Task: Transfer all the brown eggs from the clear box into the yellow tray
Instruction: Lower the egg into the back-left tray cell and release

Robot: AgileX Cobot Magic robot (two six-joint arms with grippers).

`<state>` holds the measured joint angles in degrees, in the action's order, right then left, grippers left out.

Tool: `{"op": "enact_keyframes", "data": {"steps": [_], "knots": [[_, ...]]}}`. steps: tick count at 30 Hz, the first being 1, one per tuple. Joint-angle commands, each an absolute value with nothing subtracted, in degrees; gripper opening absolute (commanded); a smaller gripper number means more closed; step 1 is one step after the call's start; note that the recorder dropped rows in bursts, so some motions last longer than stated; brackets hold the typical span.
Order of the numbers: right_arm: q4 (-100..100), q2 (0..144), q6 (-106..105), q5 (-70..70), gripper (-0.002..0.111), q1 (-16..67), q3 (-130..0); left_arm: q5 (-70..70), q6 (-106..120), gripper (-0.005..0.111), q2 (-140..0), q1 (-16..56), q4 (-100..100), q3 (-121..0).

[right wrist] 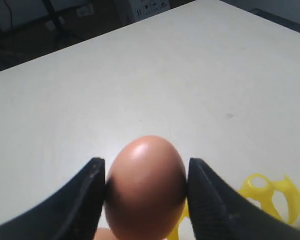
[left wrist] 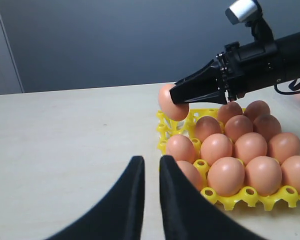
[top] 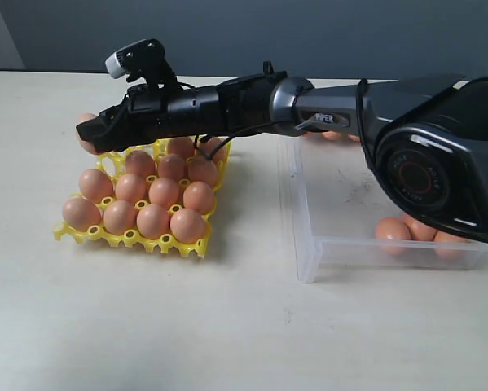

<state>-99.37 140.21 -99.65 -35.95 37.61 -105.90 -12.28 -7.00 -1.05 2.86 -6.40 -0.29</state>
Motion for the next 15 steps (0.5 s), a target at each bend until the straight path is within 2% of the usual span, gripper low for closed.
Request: {"op": "enact_keyframes", "data": {"steps": [1, 15], "knots": [[-99.9, 140.2, -100.6, -31.4, -0.001, 38.4, -106.6, -11.9, -7.0, 0.012, -1.4, 3.0, -6.5, 0.0], [-99.9, 140.4, -100.5, -29.6, -0.001, 38.4, -106.6, -11.9, -7.0, 0.012, -1.4, 3.0, -6.5, 0.0]]}}
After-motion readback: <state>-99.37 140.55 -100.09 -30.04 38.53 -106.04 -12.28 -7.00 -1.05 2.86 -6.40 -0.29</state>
